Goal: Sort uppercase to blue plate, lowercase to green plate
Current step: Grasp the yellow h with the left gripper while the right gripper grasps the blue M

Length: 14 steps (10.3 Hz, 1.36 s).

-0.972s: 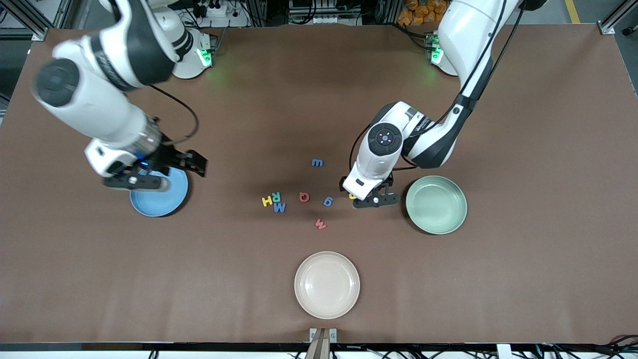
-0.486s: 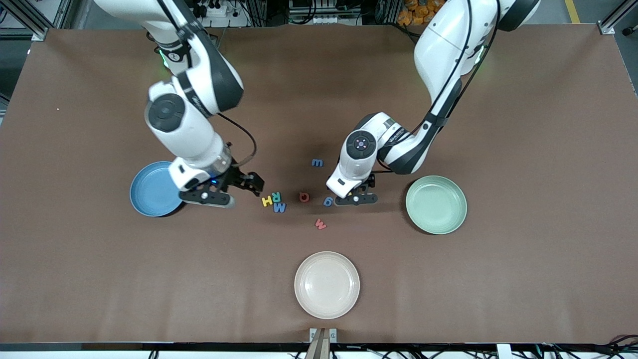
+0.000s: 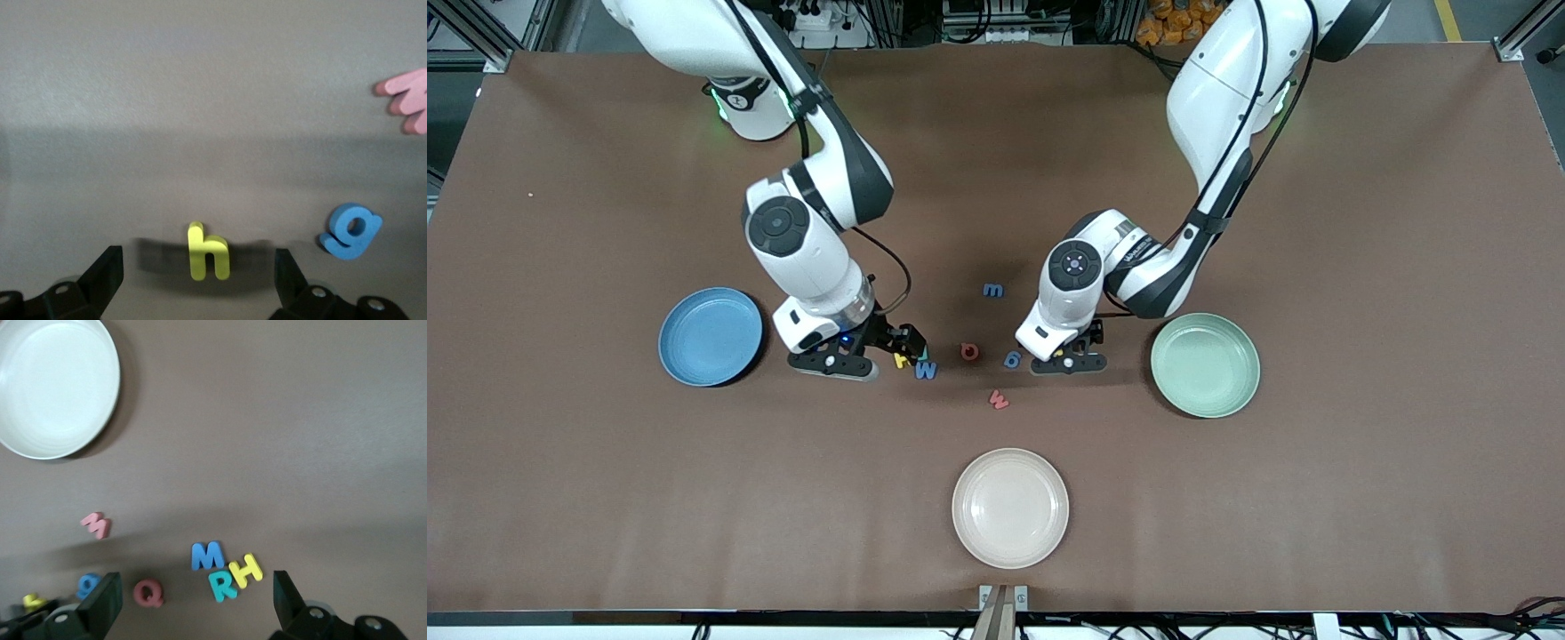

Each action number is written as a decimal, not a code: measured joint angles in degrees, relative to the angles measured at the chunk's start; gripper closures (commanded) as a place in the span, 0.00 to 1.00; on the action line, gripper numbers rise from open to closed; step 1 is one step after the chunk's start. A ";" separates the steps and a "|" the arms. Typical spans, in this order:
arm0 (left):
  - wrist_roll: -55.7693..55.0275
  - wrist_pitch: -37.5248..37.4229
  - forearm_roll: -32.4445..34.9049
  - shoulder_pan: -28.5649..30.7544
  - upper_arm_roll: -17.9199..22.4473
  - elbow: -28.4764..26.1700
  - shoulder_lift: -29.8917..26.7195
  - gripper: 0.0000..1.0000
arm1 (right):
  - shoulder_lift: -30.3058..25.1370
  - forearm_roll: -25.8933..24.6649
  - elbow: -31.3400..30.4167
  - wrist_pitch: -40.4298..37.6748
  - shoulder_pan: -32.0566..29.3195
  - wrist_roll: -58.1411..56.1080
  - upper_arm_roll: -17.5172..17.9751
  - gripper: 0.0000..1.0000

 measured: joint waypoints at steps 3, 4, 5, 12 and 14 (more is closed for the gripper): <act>0.00 0.05 0.09 0.38 0.12 -0.02 0.29 0.00 | 3.36 -0.29 -0.92 4.16 2.32 2.02 -0.11 0.00; 0.00 0.07 0.09 0.33 0.09 -0.02 0.42 0.00 | 4.14 -0.87 -0.89 4.73 3.37 4.04 -0.16 0.02; 0.00 0.09 0.09 0.24 0.06 -0.02 0.53 0.00 | 4.80 -2.01 -0.78 5.07 4.11 6.39 -0.20 0.02; 0.00 0.43 0.09 -0.22 -0.15 0.33 0.90 1.00 | 11.19 -3.70 1.94 9.62 4.56 10.21 -0.43 0.27; -0.59 0.43 0.09 -0.60 -0.32 0.66 0.70 1.00 | 11.67 -4.59 2.29 9.62 4.58 10.29 -0.62 0.28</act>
